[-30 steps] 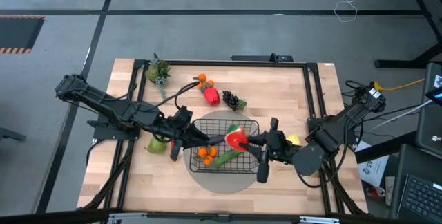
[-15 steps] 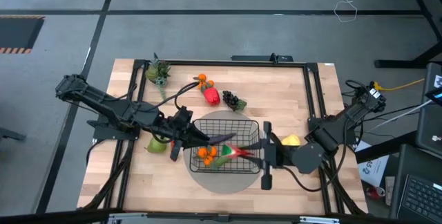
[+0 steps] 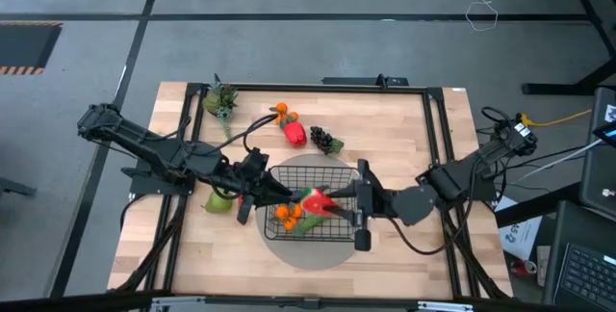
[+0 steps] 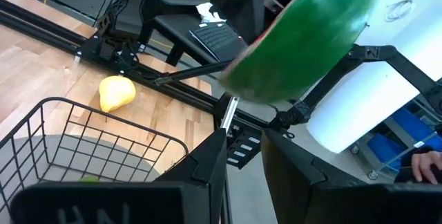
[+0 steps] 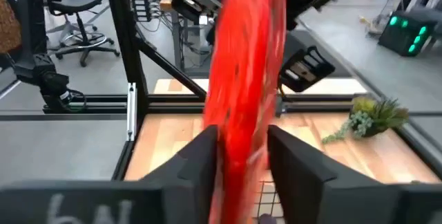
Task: Build produce basket
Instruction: Put the green watermelon slice into the black wire basket, then put the yellow pear into the black wire basket
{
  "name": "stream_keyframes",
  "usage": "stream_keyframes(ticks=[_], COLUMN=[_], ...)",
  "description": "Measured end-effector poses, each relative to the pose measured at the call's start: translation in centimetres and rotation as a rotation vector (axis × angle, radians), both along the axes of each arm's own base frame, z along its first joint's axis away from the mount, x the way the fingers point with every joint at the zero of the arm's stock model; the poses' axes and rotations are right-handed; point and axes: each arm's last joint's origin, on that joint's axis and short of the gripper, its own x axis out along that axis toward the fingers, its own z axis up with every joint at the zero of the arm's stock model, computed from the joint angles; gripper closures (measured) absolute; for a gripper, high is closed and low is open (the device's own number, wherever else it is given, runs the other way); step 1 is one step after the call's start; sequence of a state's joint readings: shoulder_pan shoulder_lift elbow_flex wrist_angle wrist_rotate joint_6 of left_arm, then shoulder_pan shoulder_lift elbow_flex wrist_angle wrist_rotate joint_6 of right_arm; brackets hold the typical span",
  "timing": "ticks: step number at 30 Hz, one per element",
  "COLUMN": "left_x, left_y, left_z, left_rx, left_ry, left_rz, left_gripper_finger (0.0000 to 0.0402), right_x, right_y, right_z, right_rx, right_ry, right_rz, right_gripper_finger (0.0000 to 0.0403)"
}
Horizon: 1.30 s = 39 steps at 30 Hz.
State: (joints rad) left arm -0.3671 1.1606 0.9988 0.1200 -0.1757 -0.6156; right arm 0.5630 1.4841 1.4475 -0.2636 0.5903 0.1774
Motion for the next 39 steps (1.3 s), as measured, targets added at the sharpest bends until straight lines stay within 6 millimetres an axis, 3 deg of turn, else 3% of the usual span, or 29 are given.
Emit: stream_keyframes(ticks=[8,19,25,28,35,39], left_x=[0.0,0.0,0.0,0.0,-0.1,-0.1], left_y=[0.1,0.1,0.1,0.1,-0.2,-0.1], left_z=[0.0,0.0,0.0,0.0,-0.1,-0.2], left_rx=[-0.001,-0.001,-0.001,0.000,0.000,0.003], left_ry=[0.000,0.000,0.000,0.001,0.006,0.014], left_rz=[0.025,0.026,0.026,0.026,0.016,0.017], left_gripper_finger=[0.0315,0.0314,0.0314,0.0314,0.0315,0.0315], right_x=[0.5,0.5,0.3,-1.2,-8.1,-11.4], right_y=[-0.9,-1.0,-1.6,-2.5,-5.8,-7.0], right_z=[-0.2,-0.2,-0.1,-0.1,0.7,0.0], right_rx=[0.058,0.081,0.130,0.148,0.385,0.412], right_ry=[0.020,0.017,-0.016,0.057,0.255,0.437], right_rz=[-0.017,-0.029,-0.214,-0.243,-0.394,-0.465], right_gripper_finger=[0.0200,0.0200,0.0202,0.0202,0.0202,0.0202])
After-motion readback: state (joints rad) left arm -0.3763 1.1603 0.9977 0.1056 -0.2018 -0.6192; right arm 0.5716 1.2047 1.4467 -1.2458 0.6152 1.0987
